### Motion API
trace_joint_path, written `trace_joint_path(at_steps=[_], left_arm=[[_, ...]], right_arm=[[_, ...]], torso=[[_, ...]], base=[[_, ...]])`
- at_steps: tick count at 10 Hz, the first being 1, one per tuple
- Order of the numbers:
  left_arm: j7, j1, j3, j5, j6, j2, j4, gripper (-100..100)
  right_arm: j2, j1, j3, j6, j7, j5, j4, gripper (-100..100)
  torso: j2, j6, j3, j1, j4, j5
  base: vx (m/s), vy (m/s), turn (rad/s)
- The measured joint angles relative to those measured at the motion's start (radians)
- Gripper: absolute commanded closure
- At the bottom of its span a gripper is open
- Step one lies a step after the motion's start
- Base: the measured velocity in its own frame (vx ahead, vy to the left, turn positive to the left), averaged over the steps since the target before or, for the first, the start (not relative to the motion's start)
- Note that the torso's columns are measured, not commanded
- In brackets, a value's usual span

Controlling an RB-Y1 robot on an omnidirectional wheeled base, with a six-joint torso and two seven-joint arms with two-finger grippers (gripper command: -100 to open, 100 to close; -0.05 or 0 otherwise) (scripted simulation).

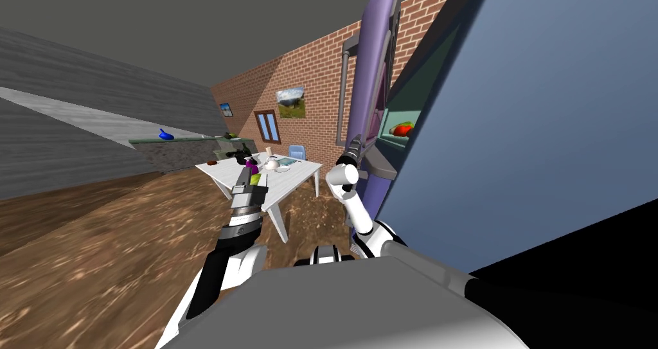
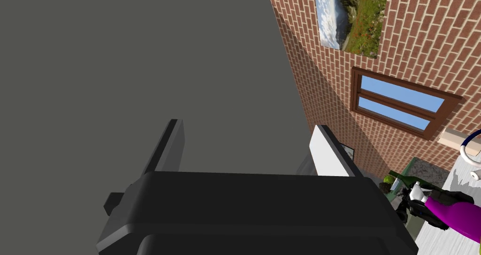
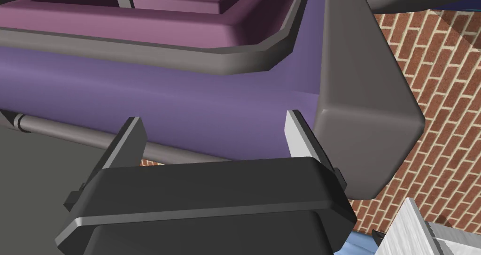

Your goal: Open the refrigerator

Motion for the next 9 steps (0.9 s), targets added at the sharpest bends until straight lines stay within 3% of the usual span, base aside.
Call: trace_joint_path(at_steps=[1,3,4,9], left_arm=[[0.0,0.0,0.0,0.0,0.0,0.0,0.0,0],[0.0,0.0,0.0,0.0,0.0,0.0,0.0,0],[0.0,0.0,0.0,0.0,0.0,0.0,0.0,0],[0.0,0.0,0.0,0.0,0.0,0.0,0.0,0]], right_arm=[[0.0,-0.004,0.005,0.0,0.005,-0.001,-0.001,100],[0.0,0.019,0.011,-0.002,-0.018,0.005,0.007,100],[0.001,0.014,0.006,-0.006,-0.016,0.014,0.011,100],[-0.003,0.003,-0.023,-0.028,-0.016,0.068,0.042,100]], torso=[[0.004,0.0,0.003,0.0,0.0,-0.001],[0.014,-0.001,0.009,0.003,0.007,0.002],[0.011,-0.003,0.009,0.017,0.005,0.006],[0.011,0.001,0.007,0.003,0.009,0.002]], base=[[-0.03,0.015,-0.052],[0.034,0.088,0.006],[0.124,0.167,-0.013],[0.197,0.213,0.002]])
